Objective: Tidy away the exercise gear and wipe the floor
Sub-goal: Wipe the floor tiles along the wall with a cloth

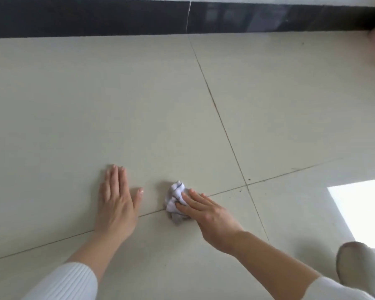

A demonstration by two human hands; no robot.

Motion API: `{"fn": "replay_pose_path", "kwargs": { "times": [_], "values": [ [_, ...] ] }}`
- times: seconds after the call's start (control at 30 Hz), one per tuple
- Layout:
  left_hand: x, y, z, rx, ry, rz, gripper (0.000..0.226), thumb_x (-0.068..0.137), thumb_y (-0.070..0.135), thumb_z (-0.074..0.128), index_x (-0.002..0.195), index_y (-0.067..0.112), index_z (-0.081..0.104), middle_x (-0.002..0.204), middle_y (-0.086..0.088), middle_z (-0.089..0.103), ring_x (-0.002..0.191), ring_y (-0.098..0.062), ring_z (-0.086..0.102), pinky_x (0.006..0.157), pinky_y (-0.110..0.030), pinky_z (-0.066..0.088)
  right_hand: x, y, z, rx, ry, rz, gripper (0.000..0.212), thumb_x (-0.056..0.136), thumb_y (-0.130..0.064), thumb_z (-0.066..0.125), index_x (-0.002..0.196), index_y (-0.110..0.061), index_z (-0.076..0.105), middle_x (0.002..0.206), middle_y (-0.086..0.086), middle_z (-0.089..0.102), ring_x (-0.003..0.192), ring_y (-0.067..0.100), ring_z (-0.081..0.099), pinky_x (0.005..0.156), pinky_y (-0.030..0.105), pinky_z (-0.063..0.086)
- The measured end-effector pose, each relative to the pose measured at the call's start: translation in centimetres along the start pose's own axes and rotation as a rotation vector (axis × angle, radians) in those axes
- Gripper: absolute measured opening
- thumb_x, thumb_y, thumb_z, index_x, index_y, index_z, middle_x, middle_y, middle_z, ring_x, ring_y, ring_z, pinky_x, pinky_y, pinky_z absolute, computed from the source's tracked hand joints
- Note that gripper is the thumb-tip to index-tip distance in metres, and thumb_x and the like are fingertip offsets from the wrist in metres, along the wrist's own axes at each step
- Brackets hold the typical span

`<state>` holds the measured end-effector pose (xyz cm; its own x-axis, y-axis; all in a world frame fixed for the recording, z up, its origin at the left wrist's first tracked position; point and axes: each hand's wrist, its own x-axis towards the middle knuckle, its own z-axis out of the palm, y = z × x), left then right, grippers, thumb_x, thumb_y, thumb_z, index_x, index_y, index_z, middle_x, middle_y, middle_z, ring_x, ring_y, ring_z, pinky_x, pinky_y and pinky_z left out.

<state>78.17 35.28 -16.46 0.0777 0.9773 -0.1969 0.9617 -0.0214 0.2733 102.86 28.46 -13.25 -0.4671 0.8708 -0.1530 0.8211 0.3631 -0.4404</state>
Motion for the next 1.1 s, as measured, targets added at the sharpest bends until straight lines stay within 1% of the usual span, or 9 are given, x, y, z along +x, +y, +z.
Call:
{"fn": "replay_pose_path", "kwargs": {
  "times": [0.07,0.2,0.33,0.5,0.6,0.77,0.83,0.93,1.1],
  "values": [
    [-0.5,0.1,-0.1,-0.002,-0.052,-0.021,0.082,0.088,0.054,0.014,0.149,0.0,0.019,0.158,-0.018,0.013,0.146,-0.032,0.011,0.117,-0.045,0.011,-1.8,-1.7,-0.1,0.007,-0.058,-0.033,0.079,0.073,0.018,0.049,0.142,-0.022,0.044,0.152,-0.003,0.036,0.143,0.02,0.026,0.116,0.037,0.021],
    [-0.4,0.1,-0.5,0.021,-0.1,-0.009,0.08,0.093,0.056,0.017,0.152,0.003,0.007,0.16,-0.016,-0.002,0.147,-0.029,-0.004,0.119,-0.043,0.001,-3.4,-2.3,-1.3,-0.148,-0.138,-0.138,0.08,0.06,0.008,0.073,0.134,-0.016,0.054,0.143,0.003,0.049,0.131,0.022,0.048,0.099,0.036,0.048],
    [0.1,-0.2,-0.8,-0.011,-0.227,-0.043,0.076,0.096,0.052,0.024,0.15,0.015,-0.016,0.155,-0.006,-0.03,0.142,-0.021,-0.028,0.117,-0.039,-0.012,-1.6,1.5,-2.0,-0.18,-0.12,-0.1,0.088,0.068,0.017,0.049,0.147,-0.018,0.035,0.155,0.002,0.031,0.142,0.026,0.029,0.113,0.042,0.031],
    [0.0,0.1,-1.6,-0.008,-0.264,-0.054,0.075,0.097,0.054,0.019,0.147,0.02,-0.024,0.152,-0.001,-0.037,0.138,-0.015,-0.035,0.115,-0.036,-0.014,5.0,6.6,-4.9,-0.31,0.067,0.218,0.093,0.075,0.013,0.043,0.153,-0.029,0.012,0.16,-0.007,0.006,0.148,0.021,-0.002,0.12,0.037,-0.003],
    [-0.5,0.3,-1.7,-0.011,-0.254,-0.066,0.073,0.097,0.054,0.016,0.147,0.021,-0.025,0.151,0.002,-0.038,0.137,-0.011,-0.037,0.115,-0.035,-0.015,6.8,9.7,-6.8,-0.298,0.113,0.457,0.085,0.082,0.006,0.043,0.153,-0.03,0.014,0.16,-0.009,0.009,0.147,0.019,0.001,0.118,0.036,0.007],
    [-2.7,1.6,-1.3,0.006,-0.255,-0.16,0.071,0.098,0.052,0.015,0.148,0.019,-0.021,0.153,-0.002,-0.034,0.14,-0.016,-0.033,0.115,-0.037,-0.015,-0.2,12.8,-6.1,-0.244,0.299,0.664,0.081,0.076,0.005,0.047,0.148,-0.028,0.033,0.153,-0.006,0.034,0.118,0.026,0.033,0.09,0.036,0.027],
    [-4.0,2.4,-0.9,-0.002,-0.257,-0.193,0.071,0.097,0.051,0.016,0.149,0.017,-0.019,0.154,-0.004,-0.033,0.141,-0.017,-0.032,0.116,-0.038,-0.014,-3.0,12.1,-4.2,-0.185,0.379,0.61,0.076,0.073,0.004,0.049,0.142,-0.027,0.043,0.149,-0.002,0.042,0.107,0.031,0.04,0.085,0.038,0.033],
    [-5.3,3.2,-0.6,0.018,-0.3,-0.225,0.073,0.097,0.053,0.016,0.149,0.017,-0.02,0.153,-0.005,-0.033,0.141,-0.018,-0.031,0.117,-0.039,-0.012,-6.1,8.5,-0.7,-0.052,0.468,0.31,0.066,0.069,0.005,0.049,0.128,-0.019,0.061,0.136,0.008,0.056,0.088,0.035,0.05,0.077,0.045,0.049],
    [-6.6,4.7,-0.6,0.069,-0.325,-0.252,0.073,0.098,0.052,0.016,0.149,0.015,-0.019,0.154,-0.009,-0.031,0.142,-0.021,-0.028,0.118,-0.04,-0.012,-11.7,0.1,4.7,0.006,0.26,-0.114,0.056,0.077,0.003,0.048,0.126,-0.022,0.062,0.141,-0.006,0.051,0.096,0.022,0.043,0.073,0.039,0.05]
  ]
}}
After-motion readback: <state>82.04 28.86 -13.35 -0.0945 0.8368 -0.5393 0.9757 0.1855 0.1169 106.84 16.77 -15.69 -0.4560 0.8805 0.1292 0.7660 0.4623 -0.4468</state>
